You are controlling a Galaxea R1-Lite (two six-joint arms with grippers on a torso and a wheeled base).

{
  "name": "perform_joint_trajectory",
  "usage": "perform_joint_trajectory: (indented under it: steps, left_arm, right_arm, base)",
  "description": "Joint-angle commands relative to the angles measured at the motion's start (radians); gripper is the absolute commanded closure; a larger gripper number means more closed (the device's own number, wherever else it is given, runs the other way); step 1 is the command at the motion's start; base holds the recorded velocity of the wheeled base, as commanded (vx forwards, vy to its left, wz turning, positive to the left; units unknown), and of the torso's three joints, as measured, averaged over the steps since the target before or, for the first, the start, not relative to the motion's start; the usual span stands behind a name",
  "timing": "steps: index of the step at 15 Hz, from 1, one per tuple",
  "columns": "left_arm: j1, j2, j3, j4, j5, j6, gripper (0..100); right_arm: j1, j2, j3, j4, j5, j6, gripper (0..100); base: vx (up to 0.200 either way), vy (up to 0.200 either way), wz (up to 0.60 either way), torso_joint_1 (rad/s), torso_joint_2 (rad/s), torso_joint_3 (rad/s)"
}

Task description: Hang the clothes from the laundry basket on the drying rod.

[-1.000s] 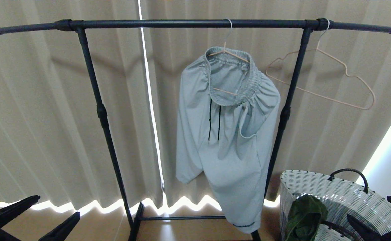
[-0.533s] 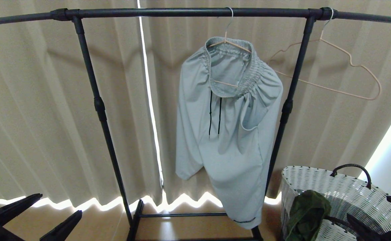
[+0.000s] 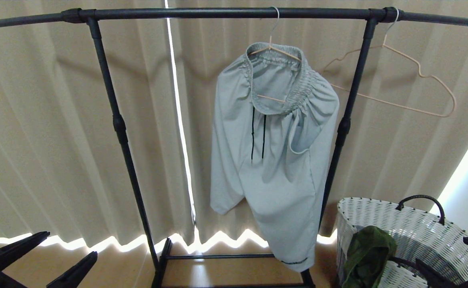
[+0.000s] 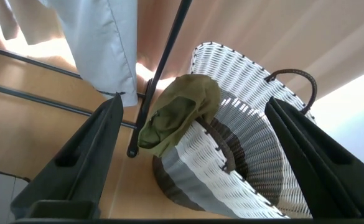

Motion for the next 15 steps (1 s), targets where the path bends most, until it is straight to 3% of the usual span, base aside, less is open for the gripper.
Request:
perform_joint_trajectory:
  steps: [1,4,8,15]
  left_arm:
    - [0.0,0.002,0.0,0.0,0.0,0.0,0]
    - [0.0,0.002,0.0,0.0,0.0,0.0,0]
    - [0.0,-0.001,0.0,0.0,0.0,0.0,0]
    - [0.0,-0.003,0.0,-0.002,0.0,0.0,0]
  right_arm:
    - [0.002,-0.013,0.001,0.001,0.0,-0.004,0]
    - [0.002,-0.009,0.001,0.009,-0.004,-0.005,0]
    - [0.002,-0.013,0.0,0.008,-0.003,-0.005,0]
    - [0.002,-0.02,0.007,0.001,-0.003,-0.005,0]
  base:
    - [0.0,0.0,0.0,0.0,0.0,0.0]
    - [0.0,0.0,0.0,-0.032,0.01,-0.027]
    - [0.0,0.0,0.0,-0.425,0.04,-0.364]
    - [0.0,0.0,0.0,-0.041,0.01,-0.041]
